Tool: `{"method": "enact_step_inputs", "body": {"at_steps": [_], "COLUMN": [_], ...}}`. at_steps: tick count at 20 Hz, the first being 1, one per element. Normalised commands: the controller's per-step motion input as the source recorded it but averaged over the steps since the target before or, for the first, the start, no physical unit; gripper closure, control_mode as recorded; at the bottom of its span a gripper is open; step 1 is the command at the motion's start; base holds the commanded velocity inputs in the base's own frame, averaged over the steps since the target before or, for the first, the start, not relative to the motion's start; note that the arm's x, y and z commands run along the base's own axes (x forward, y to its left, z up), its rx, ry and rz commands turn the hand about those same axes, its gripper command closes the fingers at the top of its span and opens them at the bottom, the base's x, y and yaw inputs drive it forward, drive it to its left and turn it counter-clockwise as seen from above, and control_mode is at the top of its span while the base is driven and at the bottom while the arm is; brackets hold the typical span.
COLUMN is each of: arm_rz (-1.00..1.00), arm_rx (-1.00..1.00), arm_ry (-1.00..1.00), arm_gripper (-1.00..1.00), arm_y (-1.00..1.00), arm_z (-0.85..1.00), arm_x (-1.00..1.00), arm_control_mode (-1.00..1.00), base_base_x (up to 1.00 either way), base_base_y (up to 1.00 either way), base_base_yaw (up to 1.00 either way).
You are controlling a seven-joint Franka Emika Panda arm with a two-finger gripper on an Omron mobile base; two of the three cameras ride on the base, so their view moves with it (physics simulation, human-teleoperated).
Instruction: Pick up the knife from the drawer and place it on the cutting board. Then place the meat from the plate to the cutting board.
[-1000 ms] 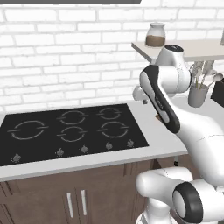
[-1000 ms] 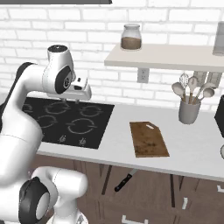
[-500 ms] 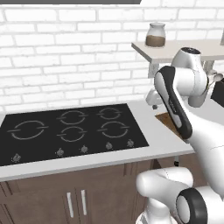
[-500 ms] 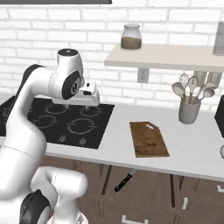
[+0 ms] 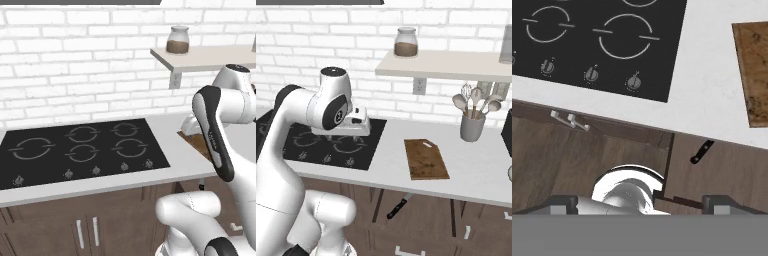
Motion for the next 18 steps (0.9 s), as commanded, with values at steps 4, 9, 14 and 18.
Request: {"method": "enact_step_inputs", "body": {"at_steps": [4, 9, 14, 18], "arm_rz": [0.00, 0.00, 0.00, 0.00], "arm_rx": [0.00, 0.00, 0.00, 0.00], "arm_ry": [0.02, 0.00, 0.00, 0.00], "arm_gripper": [-1.00, -1.00, -1.00, -1.00], "arm_y": [0.00, 0.00, 0.00, 0.00], "arm_z": [-0.08, 0.00, 0.00, 0.00], "arm_x": [-0.26, -0.04, 0.00, 0.00], "arm_control_mode": [-1.00, -1.00, 1.00, 1.00], "base_base_x": [0.00, 0.00, 0.00, -0.20], "base_base_y": [0.00, 0.00, 0.00, 0.02], "base_base_yaw": [0.00, 0.00, 0.00, 0.00]}}
